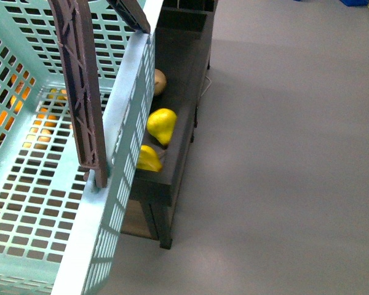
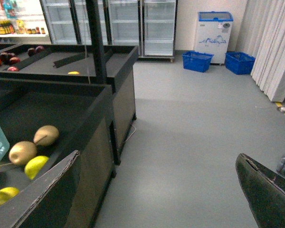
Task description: Pick mango and avocado into basket
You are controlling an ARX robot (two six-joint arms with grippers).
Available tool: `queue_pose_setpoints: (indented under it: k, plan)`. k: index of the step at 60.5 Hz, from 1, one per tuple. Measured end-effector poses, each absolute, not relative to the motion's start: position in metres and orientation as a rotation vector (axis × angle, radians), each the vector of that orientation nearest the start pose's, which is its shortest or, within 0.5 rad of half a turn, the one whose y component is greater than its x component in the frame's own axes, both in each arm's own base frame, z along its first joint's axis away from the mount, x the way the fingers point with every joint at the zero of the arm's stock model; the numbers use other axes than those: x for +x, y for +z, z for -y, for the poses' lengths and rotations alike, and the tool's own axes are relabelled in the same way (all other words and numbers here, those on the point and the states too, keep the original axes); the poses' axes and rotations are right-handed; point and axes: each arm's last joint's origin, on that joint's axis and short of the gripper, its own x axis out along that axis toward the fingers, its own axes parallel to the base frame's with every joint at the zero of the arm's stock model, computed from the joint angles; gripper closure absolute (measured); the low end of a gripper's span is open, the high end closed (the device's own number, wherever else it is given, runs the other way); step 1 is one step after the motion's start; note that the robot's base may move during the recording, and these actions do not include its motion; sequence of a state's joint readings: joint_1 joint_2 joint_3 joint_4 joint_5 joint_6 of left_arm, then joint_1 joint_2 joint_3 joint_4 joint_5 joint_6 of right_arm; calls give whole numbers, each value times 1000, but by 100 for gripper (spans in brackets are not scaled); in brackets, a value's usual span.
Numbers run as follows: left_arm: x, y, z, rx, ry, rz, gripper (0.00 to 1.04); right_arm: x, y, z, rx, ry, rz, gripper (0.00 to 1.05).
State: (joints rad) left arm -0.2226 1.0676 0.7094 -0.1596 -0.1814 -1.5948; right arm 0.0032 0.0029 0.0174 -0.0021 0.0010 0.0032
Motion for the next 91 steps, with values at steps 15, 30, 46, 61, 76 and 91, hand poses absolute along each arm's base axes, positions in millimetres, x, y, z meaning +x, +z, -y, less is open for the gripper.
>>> queue_pose_setpoints:
  k: [15,30,46,61,76,91]
  plan:
    - [222,258,45,-1453,368,-418,88,97,169,0,3,2,13,9]
    - [222,257,45,-1452,368,-418,88,97,169,0,3,0,14,9]
    - [222,257,45,-1453,369,-418,88,97,169,0,3,0,12,9]
    - [222,257,45,-1453,369,-418,88,97,169,0,3,1,12,9]
    - [222,257,45,-1453,368,-421,88,97,169,0,2,3,13,9]
    - [222,257,45,-1452,370,-418,88,97,169,0,3,1,13,9]
